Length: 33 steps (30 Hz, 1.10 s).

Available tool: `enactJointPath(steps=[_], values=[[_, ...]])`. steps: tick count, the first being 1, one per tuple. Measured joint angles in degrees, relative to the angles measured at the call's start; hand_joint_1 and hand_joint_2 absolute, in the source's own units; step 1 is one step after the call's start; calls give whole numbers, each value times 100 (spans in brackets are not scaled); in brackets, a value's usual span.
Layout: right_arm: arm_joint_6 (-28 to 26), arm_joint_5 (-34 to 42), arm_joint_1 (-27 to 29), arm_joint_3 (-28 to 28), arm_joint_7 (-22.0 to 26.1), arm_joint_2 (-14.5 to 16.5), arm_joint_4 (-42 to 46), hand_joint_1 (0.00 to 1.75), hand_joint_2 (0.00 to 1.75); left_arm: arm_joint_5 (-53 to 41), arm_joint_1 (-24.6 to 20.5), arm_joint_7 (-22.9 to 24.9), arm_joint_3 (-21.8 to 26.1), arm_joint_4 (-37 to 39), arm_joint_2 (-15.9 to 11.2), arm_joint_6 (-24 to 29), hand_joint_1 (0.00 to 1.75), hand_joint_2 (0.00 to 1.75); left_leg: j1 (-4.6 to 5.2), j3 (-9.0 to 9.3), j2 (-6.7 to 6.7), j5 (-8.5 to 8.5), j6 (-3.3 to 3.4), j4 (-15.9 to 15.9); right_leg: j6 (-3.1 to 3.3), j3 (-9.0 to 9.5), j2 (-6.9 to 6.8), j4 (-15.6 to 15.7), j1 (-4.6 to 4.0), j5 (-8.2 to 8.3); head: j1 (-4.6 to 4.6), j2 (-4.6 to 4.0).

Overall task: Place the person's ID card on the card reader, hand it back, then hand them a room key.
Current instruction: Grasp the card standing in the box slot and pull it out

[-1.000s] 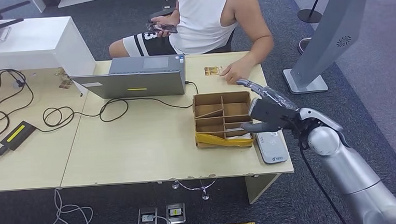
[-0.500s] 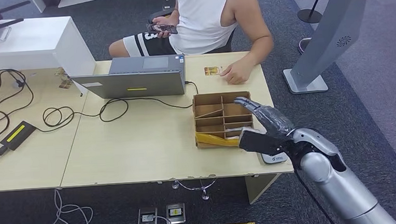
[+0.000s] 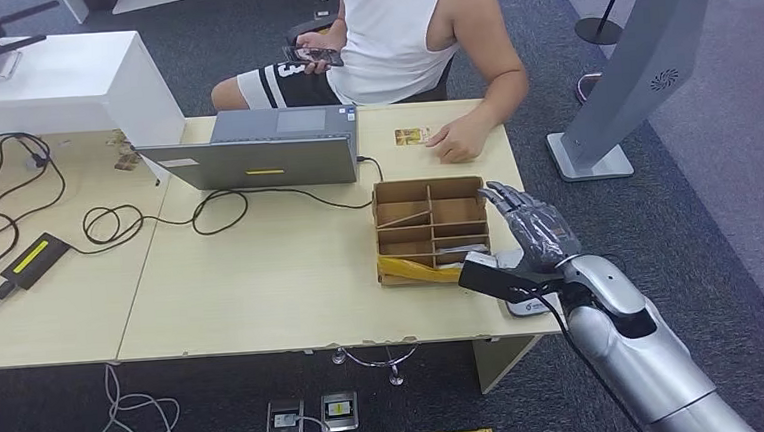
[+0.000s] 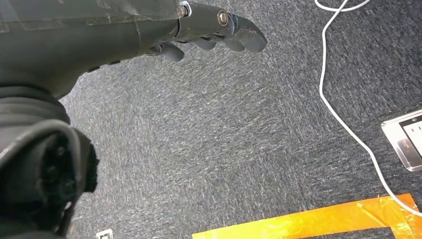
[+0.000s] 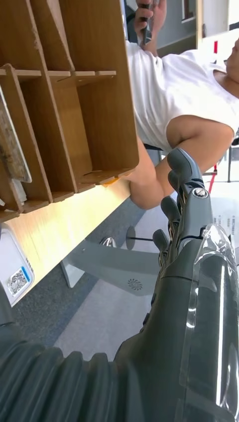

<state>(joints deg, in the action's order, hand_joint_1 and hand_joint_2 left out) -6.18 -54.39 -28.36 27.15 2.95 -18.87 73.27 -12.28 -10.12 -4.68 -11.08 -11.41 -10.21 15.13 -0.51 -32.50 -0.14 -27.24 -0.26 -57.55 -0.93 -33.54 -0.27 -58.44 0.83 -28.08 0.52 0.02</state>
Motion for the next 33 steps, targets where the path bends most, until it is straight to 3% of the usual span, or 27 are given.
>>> enactJointPath(steps=[33], values=[[-63,154,-234,-38,455,438,-821,0,175,-80,-92,62,0,-1,78,-75,0,0,-1,1,1,0,0,0,0,0,3,-1,0,0,1,0]])
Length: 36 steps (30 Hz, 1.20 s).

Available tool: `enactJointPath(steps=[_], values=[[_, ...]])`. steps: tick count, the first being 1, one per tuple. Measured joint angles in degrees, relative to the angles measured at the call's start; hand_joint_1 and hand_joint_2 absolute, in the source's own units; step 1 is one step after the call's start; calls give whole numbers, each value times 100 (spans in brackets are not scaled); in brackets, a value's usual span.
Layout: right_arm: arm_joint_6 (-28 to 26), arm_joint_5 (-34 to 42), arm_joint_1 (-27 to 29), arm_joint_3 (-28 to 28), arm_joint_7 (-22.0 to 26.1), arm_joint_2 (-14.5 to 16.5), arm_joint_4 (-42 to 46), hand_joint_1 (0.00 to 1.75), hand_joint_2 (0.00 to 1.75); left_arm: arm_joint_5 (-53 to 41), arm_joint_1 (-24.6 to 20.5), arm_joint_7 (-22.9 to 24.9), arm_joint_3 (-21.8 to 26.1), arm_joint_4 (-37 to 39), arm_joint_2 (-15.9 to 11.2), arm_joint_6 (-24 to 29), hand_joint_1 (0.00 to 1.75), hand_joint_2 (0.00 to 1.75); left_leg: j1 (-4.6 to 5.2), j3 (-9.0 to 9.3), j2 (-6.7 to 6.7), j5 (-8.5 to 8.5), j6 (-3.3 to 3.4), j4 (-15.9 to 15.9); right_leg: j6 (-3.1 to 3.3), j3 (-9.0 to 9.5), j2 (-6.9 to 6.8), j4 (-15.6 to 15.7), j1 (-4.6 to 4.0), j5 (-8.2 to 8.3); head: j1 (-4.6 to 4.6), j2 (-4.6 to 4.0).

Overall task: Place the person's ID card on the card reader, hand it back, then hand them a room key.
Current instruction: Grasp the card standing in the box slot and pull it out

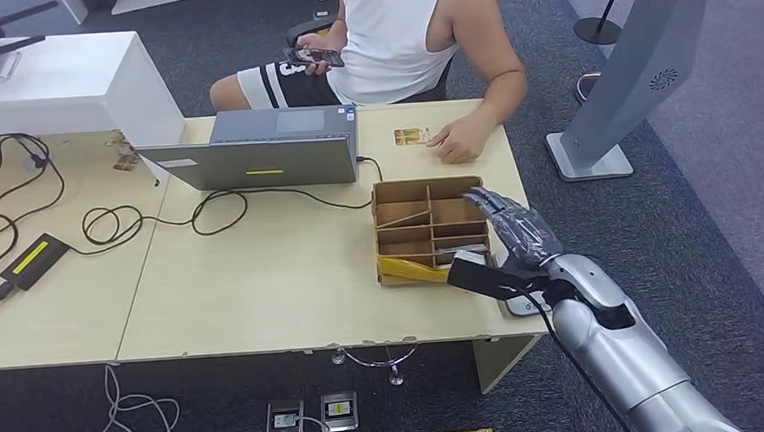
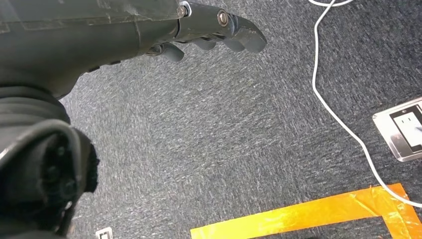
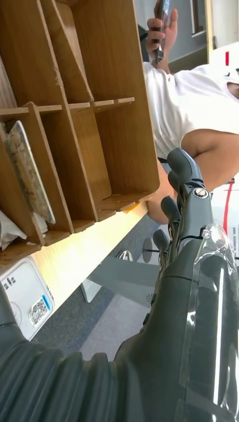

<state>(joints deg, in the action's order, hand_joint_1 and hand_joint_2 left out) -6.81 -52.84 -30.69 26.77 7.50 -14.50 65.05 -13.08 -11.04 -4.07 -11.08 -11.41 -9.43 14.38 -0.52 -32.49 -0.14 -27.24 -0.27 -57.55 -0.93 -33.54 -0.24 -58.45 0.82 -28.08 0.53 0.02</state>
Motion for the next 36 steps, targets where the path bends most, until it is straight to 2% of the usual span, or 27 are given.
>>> enactJointPath(steps=[36], values=[[-152,157,-210,103,276,381,-717,0,175,-21,-55,59,-2,-2,49,-23,0,0,0,0,0,0,0,0,0,0,-1,-1,0,0,-1,1]])
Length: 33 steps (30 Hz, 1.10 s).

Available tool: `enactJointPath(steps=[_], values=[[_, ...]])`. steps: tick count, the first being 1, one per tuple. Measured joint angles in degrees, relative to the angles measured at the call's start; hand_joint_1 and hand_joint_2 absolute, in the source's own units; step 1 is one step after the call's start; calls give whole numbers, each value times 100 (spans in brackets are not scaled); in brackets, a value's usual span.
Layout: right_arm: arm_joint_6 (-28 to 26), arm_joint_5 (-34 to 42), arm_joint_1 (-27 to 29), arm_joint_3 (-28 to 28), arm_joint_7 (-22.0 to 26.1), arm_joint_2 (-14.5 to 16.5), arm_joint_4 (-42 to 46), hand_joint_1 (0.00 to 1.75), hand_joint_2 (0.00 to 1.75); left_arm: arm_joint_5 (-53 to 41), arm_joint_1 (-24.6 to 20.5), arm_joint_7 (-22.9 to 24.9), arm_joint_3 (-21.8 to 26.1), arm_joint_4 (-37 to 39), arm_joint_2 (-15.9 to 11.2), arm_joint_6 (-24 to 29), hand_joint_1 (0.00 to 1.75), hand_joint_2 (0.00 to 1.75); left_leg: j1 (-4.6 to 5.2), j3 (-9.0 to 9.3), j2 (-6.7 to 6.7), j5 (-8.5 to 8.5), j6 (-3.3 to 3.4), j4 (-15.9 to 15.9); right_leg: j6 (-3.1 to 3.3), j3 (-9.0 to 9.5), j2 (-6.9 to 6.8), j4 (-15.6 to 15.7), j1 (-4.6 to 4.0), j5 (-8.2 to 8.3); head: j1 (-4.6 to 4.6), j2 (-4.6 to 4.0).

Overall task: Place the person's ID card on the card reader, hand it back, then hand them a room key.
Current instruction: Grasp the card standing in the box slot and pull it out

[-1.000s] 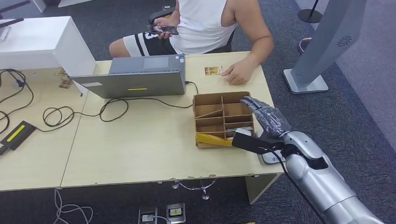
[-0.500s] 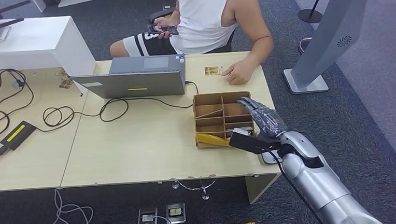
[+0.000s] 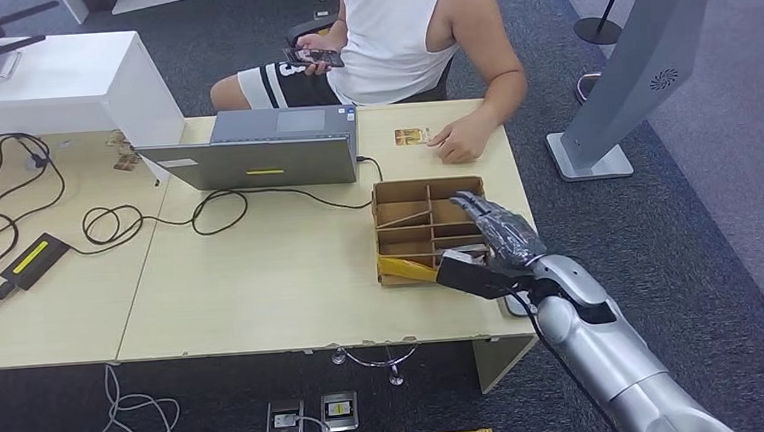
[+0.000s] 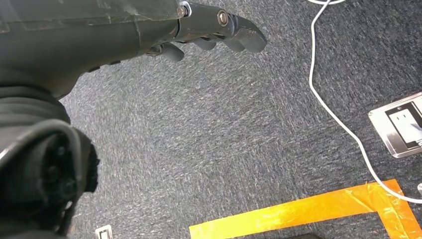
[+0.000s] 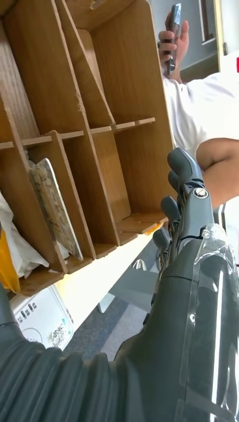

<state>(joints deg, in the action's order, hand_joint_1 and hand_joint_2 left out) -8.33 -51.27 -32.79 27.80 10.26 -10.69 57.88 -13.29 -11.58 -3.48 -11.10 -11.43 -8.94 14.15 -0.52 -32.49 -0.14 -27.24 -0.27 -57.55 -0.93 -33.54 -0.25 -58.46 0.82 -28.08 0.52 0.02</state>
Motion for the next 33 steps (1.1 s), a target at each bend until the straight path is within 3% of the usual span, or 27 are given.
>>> enactJointPath(steps=[6,7,10,11,18,27,33], values=[[1,11,-18,55,-10,31,-76,0,175,0,-1,0,0,1,0,-21,0,0,0,0,0,0,0,0,0,0,0,0,0,0,0,0],[1,12,-20,58,-13,34,-87,23,175,0,-2,0,0,0,0,-24,0,0,0,0,0,0,0,0,0,0,0,0,0,0,0,0],[1,17,-26,64,-16,37,-119,151,175,-2,-4,0,-1,1,0,-32,0,0,0,0,0,0,0,0,0,0,0,0,0,0,0,0],[2,19,-26,67,-16,37,-127,171,175,-5,-5,0,-1,0,0,-34,0,0,0,0,0,0,0,0,0,0,0,0,0,0,0,0],[72,60,-32,102,-47,37,-172,175,175,-27,-12,0,-4,0,0,-49,0,0,0,1,0,0,0,0,0,0,1,0,0,0,0,0],[129,162,-87,111,-125,37,-231,161,175,-56,-13,0,-64,0,0,-44,0,0,0,1,0,0,0,0,0,-1,1,1,0,0,0,-1],[114,207,-89,111,-148,37,-258,161,175,-68,-18,0,-97,0,0,-49,0,0,0,1,1,0,0,0,0,-1,4,1,0,0,0,0]])
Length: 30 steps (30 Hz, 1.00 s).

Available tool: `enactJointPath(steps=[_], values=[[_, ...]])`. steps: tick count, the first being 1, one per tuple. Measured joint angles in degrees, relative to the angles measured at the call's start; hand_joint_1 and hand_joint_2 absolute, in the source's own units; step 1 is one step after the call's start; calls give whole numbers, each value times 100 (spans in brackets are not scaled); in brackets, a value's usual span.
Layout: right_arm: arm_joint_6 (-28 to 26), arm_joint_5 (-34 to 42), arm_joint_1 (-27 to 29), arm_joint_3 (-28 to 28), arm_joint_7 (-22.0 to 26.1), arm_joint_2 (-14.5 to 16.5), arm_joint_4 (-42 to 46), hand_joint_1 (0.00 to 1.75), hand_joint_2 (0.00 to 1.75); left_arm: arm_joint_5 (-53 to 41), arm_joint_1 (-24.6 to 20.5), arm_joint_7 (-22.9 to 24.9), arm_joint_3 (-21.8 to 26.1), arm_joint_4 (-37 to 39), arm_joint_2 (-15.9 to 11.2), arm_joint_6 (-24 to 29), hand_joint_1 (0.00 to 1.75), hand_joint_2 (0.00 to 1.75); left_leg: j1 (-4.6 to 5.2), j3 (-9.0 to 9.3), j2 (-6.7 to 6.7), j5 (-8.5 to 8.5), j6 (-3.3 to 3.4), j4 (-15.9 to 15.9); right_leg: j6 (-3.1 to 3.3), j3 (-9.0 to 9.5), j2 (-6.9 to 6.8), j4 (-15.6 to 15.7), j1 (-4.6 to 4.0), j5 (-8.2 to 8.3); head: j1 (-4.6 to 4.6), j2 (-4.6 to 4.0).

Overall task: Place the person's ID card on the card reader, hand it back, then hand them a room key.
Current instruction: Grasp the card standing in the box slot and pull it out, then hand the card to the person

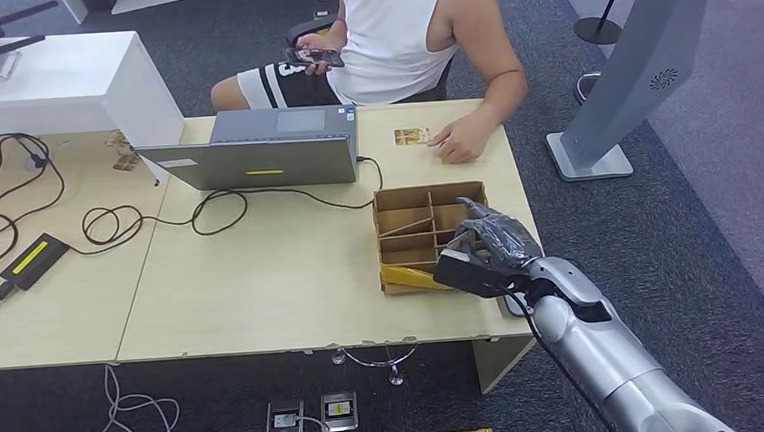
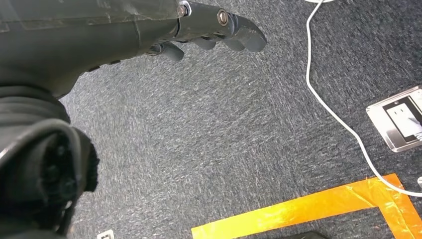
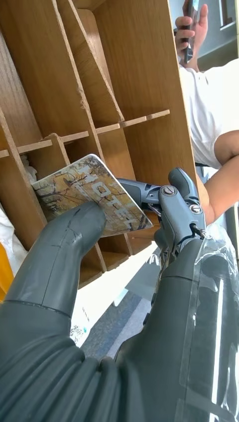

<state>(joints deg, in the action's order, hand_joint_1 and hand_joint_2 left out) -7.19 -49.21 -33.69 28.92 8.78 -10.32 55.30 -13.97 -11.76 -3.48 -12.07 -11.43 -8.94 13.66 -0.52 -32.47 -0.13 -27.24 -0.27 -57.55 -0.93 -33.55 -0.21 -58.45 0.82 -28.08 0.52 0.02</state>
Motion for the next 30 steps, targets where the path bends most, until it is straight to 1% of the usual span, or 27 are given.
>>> enactJointPath(steps=[13,19,23,30], values=[[-9,24,3,-2,-15,-5,0,175,175,0,1,0,-5,1,2,5,0,0,0,1,0,0,0,0,0,0,1,0,0,0,0,-1],[-273,171,-49,-82,12,-49,91,175,175,0,2,0,-6,2,3,13,0,0,0,1,1,0,0,-1,0,0,2,-1,0,1,0,0],[-359,285,-306,-238,44,-153,293,175,175,0,2,0,-6,2,4,13,0,0,1,2,2,1,0,-1,-2,0,3,-1,1,2,0,0],[-312,340,-1009,-553,174,-351,569,175,175,0,-1,0,-8,1,27,-3,0,0,2,2,3,2,1,-2,-2,0,3,-1,1,3,0,0]])
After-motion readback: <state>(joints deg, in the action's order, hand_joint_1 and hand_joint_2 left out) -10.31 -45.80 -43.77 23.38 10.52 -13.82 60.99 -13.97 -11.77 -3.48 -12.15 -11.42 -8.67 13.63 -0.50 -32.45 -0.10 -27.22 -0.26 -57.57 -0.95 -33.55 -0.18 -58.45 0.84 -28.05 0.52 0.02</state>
